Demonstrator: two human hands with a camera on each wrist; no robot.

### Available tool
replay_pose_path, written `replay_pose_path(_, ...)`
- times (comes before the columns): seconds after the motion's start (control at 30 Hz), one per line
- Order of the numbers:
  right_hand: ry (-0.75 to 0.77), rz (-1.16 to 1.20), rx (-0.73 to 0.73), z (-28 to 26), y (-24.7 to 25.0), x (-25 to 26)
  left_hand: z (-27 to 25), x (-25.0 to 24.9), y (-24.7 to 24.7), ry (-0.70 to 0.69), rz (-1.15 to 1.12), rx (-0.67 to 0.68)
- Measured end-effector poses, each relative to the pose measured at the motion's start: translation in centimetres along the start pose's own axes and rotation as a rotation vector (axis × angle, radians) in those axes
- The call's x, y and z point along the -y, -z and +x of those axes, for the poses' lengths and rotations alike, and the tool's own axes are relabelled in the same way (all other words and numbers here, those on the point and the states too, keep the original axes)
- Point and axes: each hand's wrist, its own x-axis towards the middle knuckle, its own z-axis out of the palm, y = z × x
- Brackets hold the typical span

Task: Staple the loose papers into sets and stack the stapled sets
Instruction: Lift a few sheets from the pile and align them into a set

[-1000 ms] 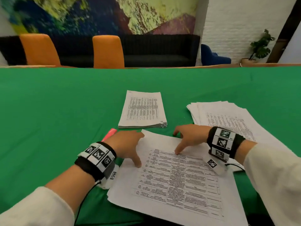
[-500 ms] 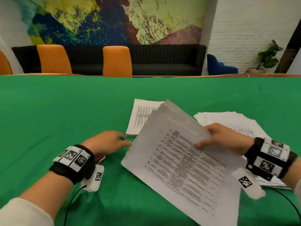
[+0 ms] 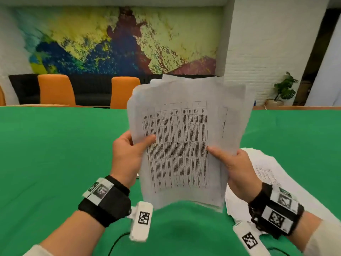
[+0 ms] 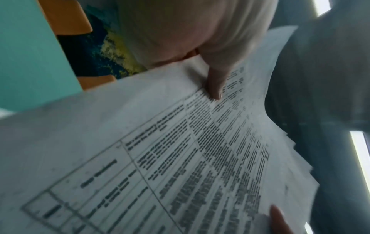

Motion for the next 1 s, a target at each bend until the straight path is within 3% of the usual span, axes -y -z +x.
replay_pose_path(0.1,-0.001,0.057,-0.051,0.2,0.3,0.2,0.6,-0.5,1.0,0.004,-0.058,-0.027)
replay_pose_path(0.2,-0.053,0.069,-0.068,0.6,1.1,0.1,0.5,-0.6,2.4,0.033,-0.047,0.037)
replay_pose_path(0.33,-0.099,0.024,-0.034,0.3,1.2,-0.5,0.2,0.3,3.3,0.120,-0.060,0.126)
replay_pose_path(0.47,-0.041,-0.091,0.046,-0.2,0.3,-1.1,-0.3,1.4,2.6,0.195,0.042,0.167)
replay_pose_path(0.57,0.045,-0.168,0.042,-0.7,-1.5,-0.4,-0.5,0.7,1.2,0.158,0.144,0.197)
replay_pose_path(0.8,0.168,-0.080,0.046,2.9,-4.1,5.0,2.0,-5.1,-1.4,-0.143,0.209,0.191)
replay_pose_path(1.0,0.039,-0.313,0.038,1.7,-2.3,0.4,-1.2,-0.7,1.0,-0.032,0.340,0.053)
